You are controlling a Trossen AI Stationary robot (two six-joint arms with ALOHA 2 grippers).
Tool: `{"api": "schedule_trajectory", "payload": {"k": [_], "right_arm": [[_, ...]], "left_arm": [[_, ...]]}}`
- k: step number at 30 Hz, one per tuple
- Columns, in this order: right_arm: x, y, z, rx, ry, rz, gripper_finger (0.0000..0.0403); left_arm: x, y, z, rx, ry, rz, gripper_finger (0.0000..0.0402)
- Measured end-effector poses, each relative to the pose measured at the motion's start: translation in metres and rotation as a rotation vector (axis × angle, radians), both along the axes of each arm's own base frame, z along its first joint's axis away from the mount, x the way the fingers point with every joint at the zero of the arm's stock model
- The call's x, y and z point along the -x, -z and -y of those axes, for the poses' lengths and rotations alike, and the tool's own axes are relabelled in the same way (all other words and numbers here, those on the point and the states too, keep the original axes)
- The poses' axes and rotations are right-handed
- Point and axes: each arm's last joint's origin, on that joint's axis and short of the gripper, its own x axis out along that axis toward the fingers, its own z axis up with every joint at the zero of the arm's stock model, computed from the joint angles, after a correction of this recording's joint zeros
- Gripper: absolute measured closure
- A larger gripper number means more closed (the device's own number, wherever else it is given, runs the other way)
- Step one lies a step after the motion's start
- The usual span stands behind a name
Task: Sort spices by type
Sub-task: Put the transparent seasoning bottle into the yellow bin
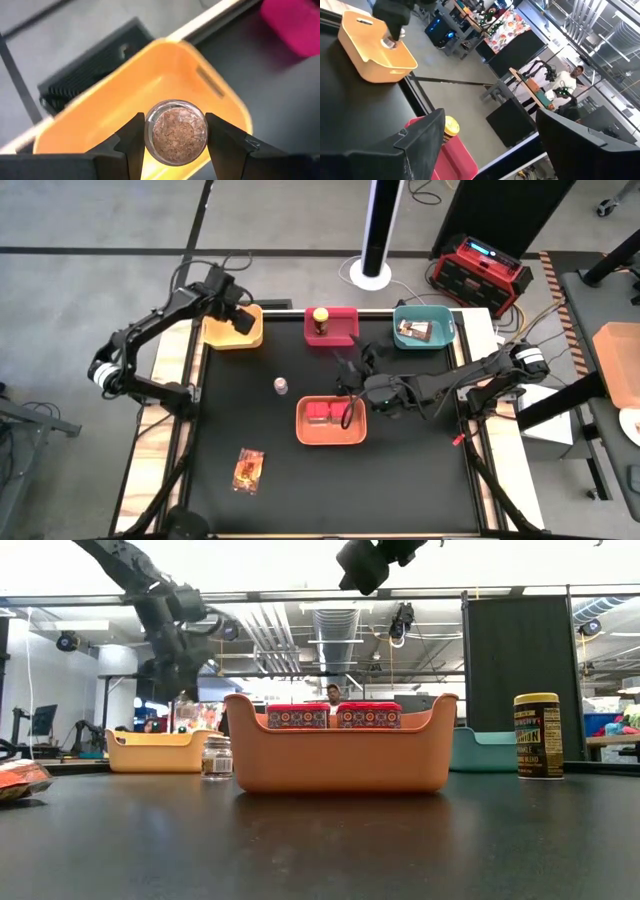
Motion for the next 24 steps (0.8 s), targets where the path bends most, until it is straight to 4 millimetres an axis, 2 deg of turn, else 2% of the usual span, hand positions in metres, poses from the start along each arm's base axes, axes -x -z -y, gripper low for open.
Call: {"api": "schedule_trajectory", "payload": {"k": [6, 17, 24], "right_arm": [[0.001, 0.003, 0.000, 0.000, 0.001, -0.014, 0.0097], [0.001, 0.003, 0.000, -0.010, 0.002, 0.000, 0.0111], [0.001, 0.003, 0.000, -0.010, 0.002, 0.000, 0.0103]], "left_arm": [[0.001, 0.025, 0.003, 0.046, -0.018, -0.011, 0.0248], [-0.008, 0.055, -0.014, 0.033, -0.034, 0.001, 0.0248], [-0.014, 0.073, -0.023, 0.063, -0.034, -0.019, 0.0248]]}}
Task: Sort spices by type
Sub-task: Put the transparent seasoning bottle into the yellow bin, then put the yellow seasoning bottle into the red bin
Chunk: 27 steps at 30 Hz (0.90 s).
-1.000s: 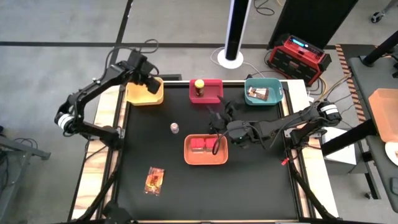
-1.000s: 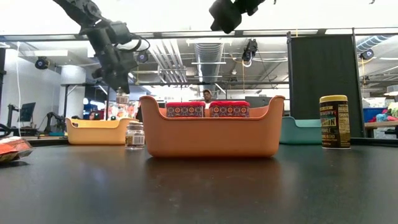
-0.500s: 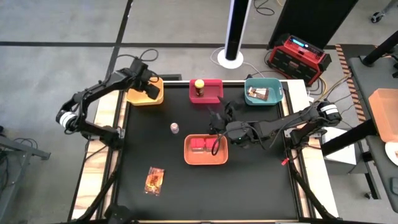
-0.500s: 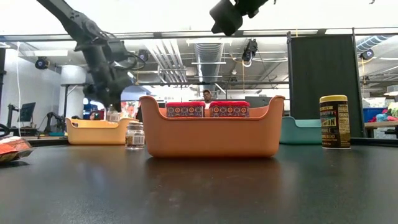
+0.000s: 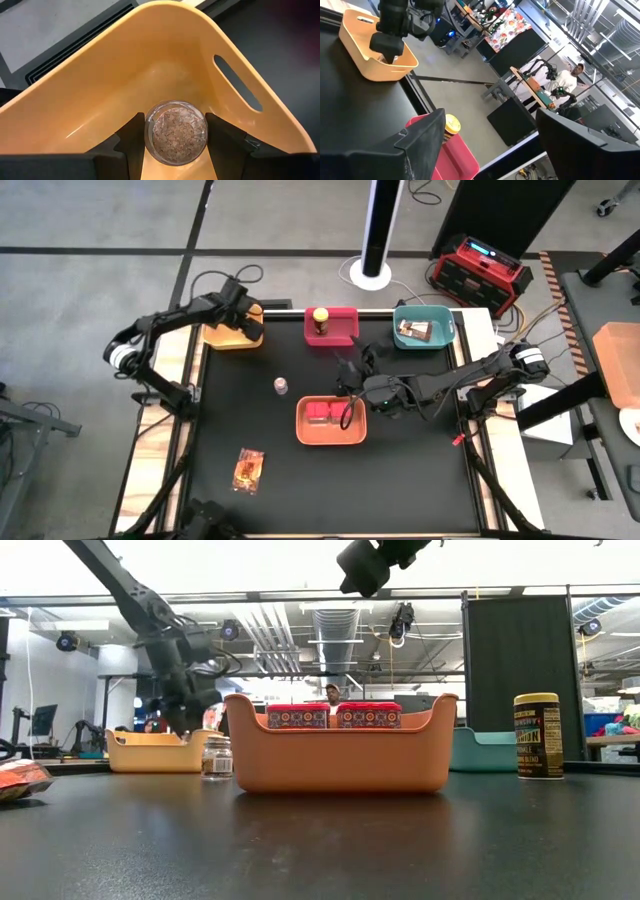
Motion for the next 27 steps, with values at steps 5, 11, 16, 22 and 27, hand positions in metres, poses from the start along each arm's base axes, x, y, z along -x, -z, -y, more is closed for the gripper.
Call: {"api": "schedule_trajectory", "payload": {"k": [5, 11, 16, 22, 27], "right_arm": [[0.000, 0.000, 0.000, 0.000, 0.000, 0.000, 0.0097], [0.000, 0.000, 0.000, 0.000, 0.000, 0.000, 0.0102], [0.000, 0.000, 0.000, -0.003, 0.001, 0.005, 0.0108], [0.000, 0.000, 0.000, -0.005, 0.001, 0.007, 0.0101], [0.001, 0.000, -0.002, -0.005, 0.002, 0.011, 0.0094]], "left_arm": [[-0.001, 0.002, -0.002, -0.010, -0.006, 0.010, 0.0202], [-0.001, 0.001, -0.002, -0.013, 0.003, 0.007, 0.0129], [0.000, -0.002, 0.000, -0.016, 0.005, 0.008, 0.0121], [0.003, -0.018, 0.005, -0.061, 0.006, 0.036, 0.0119], [0.007, -0.044, 0.019, -0.118, -0.030, 0.110, 0.0119]]}}
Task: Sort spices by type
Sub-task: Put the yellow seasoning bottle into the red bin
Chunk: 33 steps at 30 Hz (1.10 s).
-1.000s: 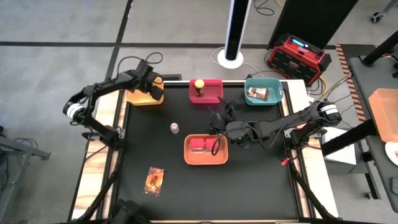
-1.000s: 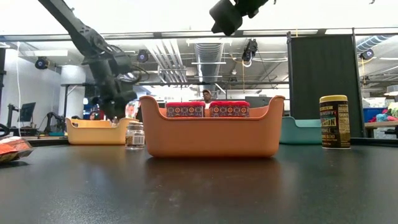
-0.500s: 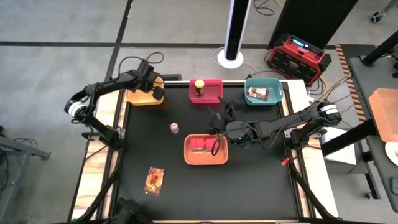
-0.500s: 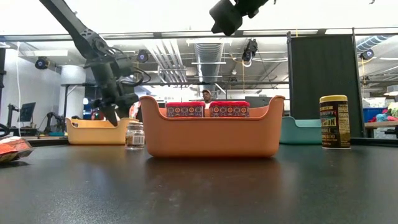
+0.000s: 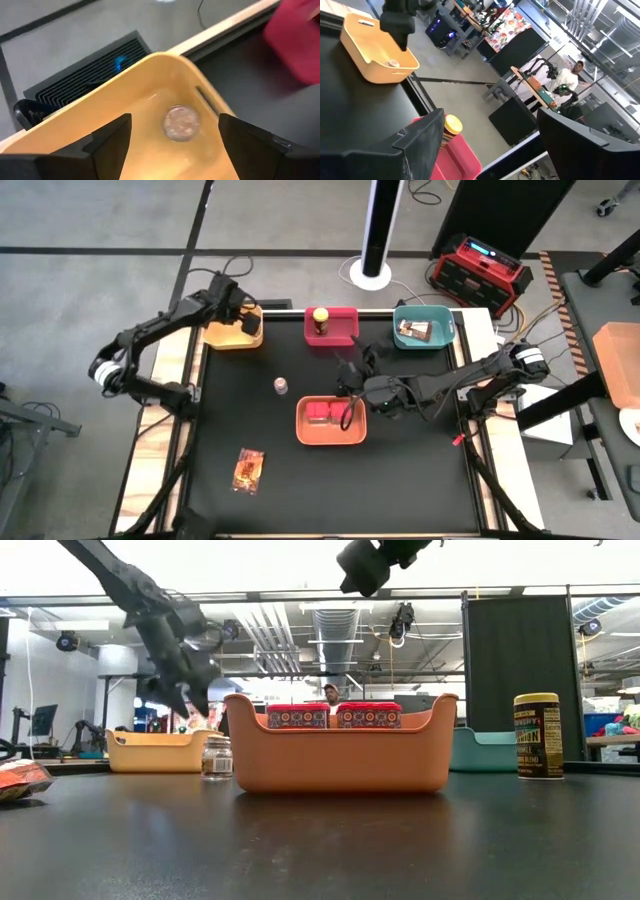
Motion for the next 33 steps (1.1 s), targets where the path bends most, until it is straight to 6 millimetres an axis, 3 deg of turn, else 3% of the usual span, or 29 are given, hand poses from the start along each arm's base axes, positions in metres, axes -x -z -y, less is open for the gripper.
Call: {"api": "schedule_trajectory", "payload": {"k": [5, 10, 16, 20, 27, 33], "right_arm": [[0.004, -0.002, -0.006, -0.028, -0.013, 0.034, 0.0099], [0.015, 0.001, -0.012, -0.112, -0.011, 0.014, 0.0112], [0.037, 0.000, -0.012, -0.417, -0.033, 0.025, 0.0126], [0.050, 0.000, -0.010, -0.521, 0.017, 0.027, 0.0124], [0.067, -0.003, -0.009, -0.766, 0.045, 0.023, 0.0094], [0.084, 0.002, -0.009, -0.915, 0.130, -0.082, 0.0065]], "left_arm": [[-0.010, -0.018, 0.031, -0.045, 0.071, 0.067, 0.0118], [-0.022, -0.022, 0.081, -0.050, 0.190, 0.142, 0.0118], [-0.027, -0.023, 0.142, -0.120, 0.274, 0.248, 0.0118], [-0.028, -0.023, 0.177, -0.121, 0.342, 0.306, 0.0118], [-0.032, -0.011, 0.220, -0.173, 0.376, 0.347, 0.0118], [-0.034, -0.007, 0.239, -0.163, 0.399, 0.370, 0.0118]]}}
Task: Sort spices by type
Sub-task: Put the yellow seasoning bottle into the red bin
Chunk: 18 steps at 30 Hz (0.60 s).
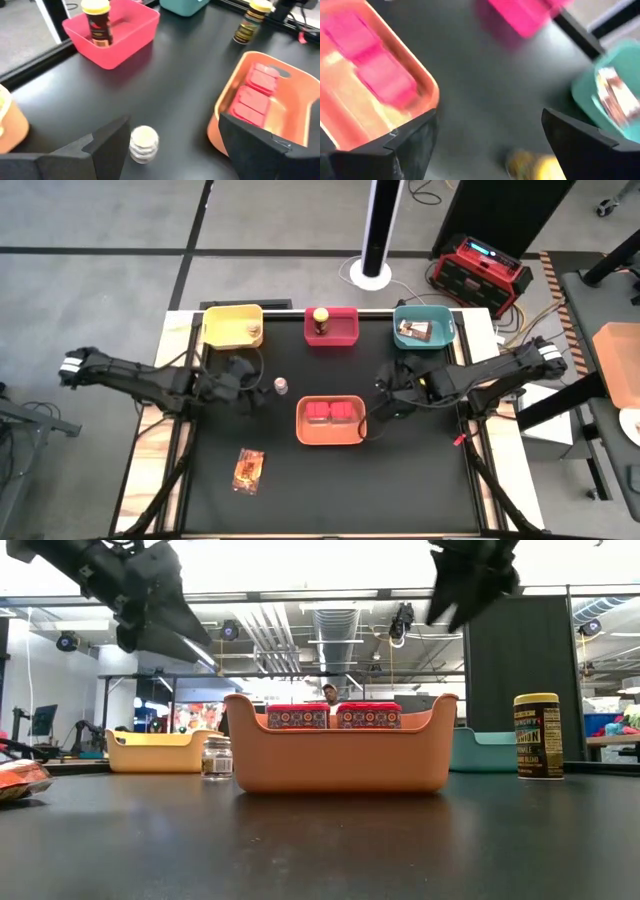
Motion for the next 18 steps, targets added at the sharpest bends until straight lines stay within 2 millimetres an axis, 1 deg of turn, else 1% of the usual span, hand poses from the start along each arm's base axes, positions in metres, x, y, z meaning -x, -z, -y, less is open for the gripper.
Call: {"api": "schedule_trajectory", "payload": {"k": [4, 9, 12, 18], "right_arm": [[0.018, -0.003, 0.004, -0.074, 0.085, -0.127, 0.0052], [0.041, -0.010, 0.015, -0.172, 0.190, -0.284, 0.0044], [0.052, -0.016, 0.027, -0.234, 0.246, -0.320, 0.0044], [0.064, -0.022, 0.057, -0.338, 0.330, -0.308, 0.0044]], "left_arm": [[-0.002, -0.001, 0.004, 0.004, 0.018, -0.001, 0.0118], [-0.005, 0.001, 0.004, -0.017, -0.005, -0.012, 0.0118], [-0.006, 0.003, 0.004, -0.037, -0.028, -0.021, 0.0118], [-0.009, 0.006, 0.004, -0.048, -0.033, -0.038, 0.0118]]}}
